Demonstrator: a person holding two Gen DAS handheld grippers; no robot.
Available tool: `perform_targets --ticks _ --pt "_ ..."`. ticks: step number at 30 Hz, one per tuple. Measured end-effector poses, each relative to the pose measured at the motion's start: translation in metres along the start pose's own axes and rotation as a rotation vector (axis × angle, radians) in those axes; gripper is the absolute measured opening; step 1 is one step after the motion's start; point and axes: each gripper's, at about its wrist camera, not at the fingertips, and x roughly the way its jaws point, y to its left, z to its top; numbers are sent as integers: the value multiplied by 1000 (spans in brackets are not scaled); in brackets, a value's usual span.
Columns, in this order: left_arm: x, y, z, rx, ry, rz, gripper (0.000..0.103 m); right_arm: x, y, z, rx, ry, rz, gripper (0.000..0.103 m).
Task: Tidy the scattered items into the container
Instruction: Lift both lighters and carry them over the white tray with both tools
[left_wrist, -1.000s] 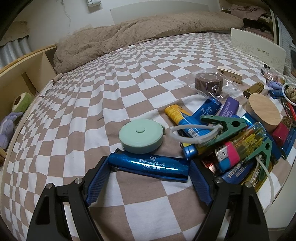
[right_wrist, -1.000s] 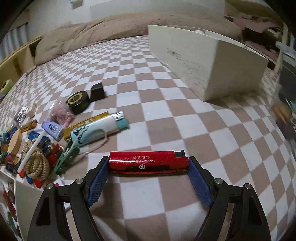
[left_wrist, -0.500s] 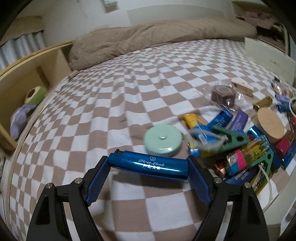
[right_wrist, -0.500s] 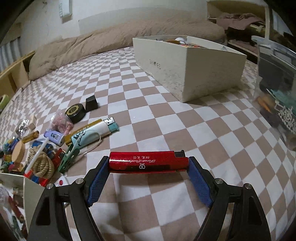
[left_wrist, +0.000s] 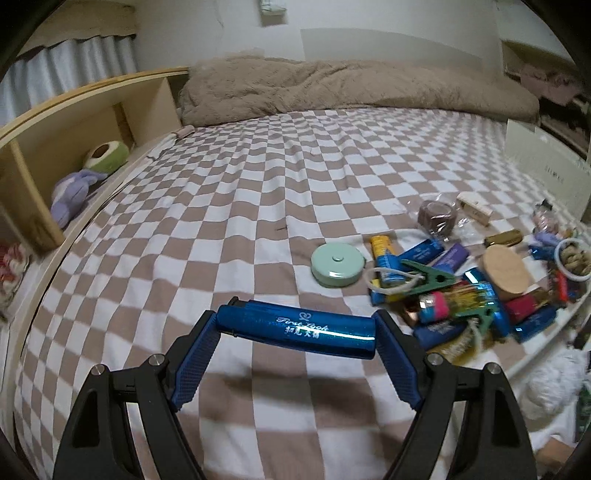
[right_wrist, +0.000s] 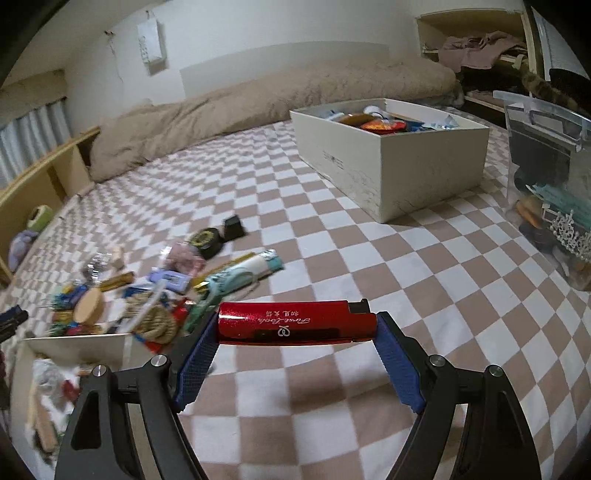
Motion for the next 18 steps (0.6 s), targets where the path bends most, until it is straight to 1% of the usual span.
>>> perform_targets --ticks 3,8,14,18 --pt "-26 -3 -4 -28 -17 -20 84 -15 8 -4 2 -10 38 83" --pt "-64 -11 -7 -55 -35 -58 84 -34 27 -12 -20 -16 70 83" --pt "-98 -24 -13 -75 -43 -80 84 -52 45 -21 -33 0 95 84" --pt "-112 -35 -21 -94 -40 -101 84 -65 54 -26 -39 3 114 84"
